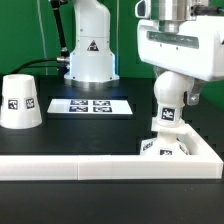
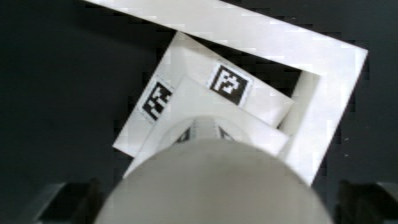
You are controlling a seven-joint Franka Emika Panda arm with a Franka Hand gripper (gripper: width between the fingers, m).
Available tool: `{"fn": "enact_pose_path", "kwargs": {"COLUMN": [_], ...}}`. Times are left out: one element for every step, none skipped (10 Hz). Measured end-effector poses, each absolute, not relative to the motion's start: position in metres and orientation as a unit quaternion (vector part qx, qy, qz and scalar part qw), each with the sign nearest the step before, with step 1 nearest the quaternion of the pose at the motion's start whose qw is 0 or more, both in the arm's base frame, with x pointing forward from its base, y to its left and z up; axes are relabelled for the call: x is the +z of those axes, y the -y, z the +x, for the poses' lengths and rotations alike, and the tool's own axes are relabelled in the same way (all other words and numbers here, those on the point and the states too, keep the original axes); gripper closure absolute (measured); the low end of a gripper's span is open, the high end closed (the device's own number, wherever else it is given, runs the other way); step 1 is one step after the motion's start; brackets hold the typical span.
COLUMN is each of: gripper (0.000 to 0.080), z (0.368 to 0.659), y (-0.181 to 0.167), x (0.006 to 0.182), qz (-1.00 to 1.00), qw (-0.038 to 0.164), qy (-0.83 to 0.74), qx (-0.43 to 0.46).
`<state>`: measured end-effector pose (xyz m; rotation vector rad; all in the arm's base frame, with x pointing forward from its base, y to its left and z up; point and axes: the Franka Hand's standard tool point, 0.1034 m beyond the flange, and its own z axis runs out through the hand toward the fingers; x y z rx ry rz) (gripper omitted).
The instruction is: Assemble lamp
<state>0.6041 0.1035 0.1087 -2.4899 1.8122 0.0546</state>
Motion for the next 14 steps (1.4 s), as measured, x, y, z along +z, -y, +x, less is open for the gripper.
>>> {"fn": "enact_pose_path", "kwargs": {"gripper": [0.012, 0.0104, 0.0101, 0.0101, 0.01, 0.01, 0.01, 0.01, 0.01, 0.01, 0.01, 0.01, 0.01, 0.01], "z": [0.604, 0.603, 0.598, 0.586, 0.572, 0.56, 0.55, 0.551, 0.55, 0.55, 0.55, 0.55, 0.545, 0.535], "y": [-0.104, -0.106, -0.113, -0.122, -0.131, -0.137, -0.14, -0.14, -0.141, -0.142, -0.142, -0.142, -0.14, -0.135], "x": [0.109, 0.11, 0.113, 0.115, 0.117, 0.117, 0.117, 0.117, 0.116, 0.115, 0.115, 0.115, 0.119, 0.122], "qz": [-0.808, -0.816, -0.83, -0.843, -0.863, -0.879, -0.882, -0.881, -0.881, -0.881, -0.882, -0.884, -0.91, -0.928], "qw": [0.031, 0.029, 0.027, 0.019, 0.006, 0.001, -0.003, 0.0, 0.001, 0.001, 0.001, 0.001, -0.006, -0.008], "qy": [-0.588, -0.577, -0.557, -0.537, -0.505, -0.477, -0.471, -0.473, -0.473, -0.472, -0.471, -0.467, -0.415, -0.372], "qx": [0.018, 0.016, 0.014, 0.011, 0.002, -0.005, -0.003, -0.002, 0.0, 0.001, 0.001, 0.001, -0.008, -0.017]}}
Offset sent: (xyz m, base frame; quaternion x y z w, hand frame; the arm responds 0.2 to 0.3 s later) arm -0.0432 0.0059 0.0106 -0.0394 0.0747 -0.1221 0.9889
